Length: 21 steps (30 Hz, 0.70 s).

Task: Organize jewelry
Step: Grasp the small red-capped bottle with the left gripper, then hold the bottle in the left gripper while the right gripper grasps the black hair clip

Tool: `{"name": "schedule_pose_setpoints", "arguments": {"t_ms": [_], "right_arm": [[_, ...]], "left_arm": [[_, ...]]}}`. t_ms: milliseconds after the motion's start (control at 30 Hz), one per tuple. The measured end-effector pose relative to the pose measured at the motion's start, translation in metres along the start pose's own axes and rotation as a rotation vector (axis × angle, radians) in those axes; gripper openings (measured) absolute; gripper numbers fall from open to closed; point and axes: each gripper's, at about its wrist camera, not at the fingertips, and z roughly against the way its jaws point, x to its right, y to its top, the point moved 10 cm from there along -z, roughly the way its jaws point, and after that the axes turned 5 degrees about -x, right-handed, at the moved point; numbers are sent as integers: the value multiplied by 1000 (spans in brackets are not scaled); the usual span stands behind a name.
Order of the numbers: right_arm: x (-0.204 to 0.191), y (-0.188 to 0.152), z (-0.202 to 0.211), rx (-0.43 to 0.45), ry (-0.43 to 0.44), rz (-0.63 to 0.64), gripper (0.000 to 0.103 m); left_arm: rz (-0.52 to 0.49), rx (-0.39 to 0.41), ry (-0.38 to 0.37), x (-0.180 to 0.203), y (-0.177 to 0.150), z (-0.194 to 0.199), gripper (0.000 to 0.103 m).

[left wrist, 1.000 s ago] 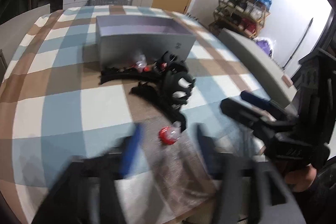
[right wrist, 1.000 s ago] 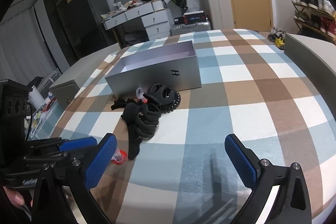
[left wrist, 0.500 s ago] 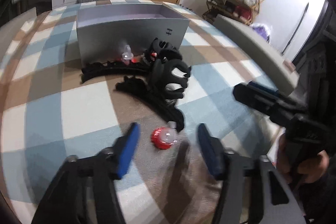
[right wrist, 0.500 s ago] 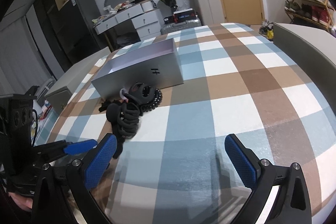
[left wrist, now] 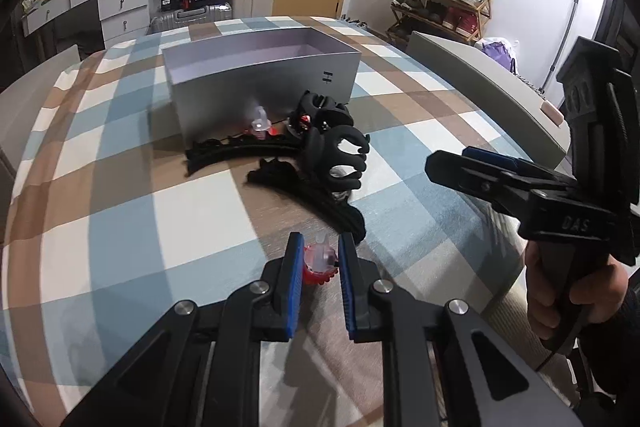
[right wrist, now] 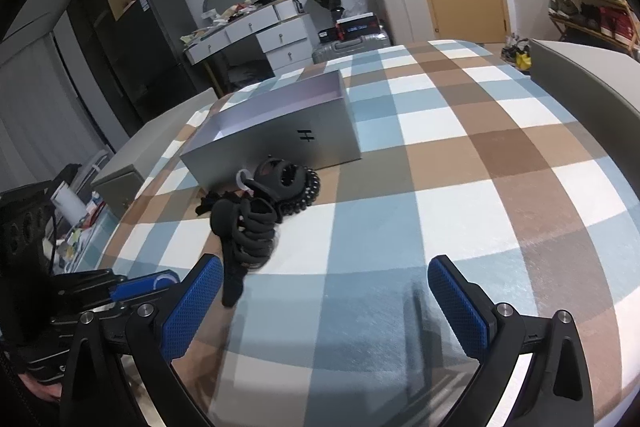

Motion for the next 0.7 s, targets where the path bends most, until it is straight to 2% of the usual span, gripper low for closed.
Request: {"name": "schedule_pose_setpoints", "arguments": {"t_ms": [367,567,700], "right_arm": [[-33,16,-38,-89,157,-26,103],[-35,19,-61,-143,169,-73,89],[-35,21,-63,-132,148,-67,83]], "left_arm": [[100,61,-27,-23,9,14,12],[113,82,-21,-32,15,19,12],[121,94,-2,-38,15,20,12]]}}
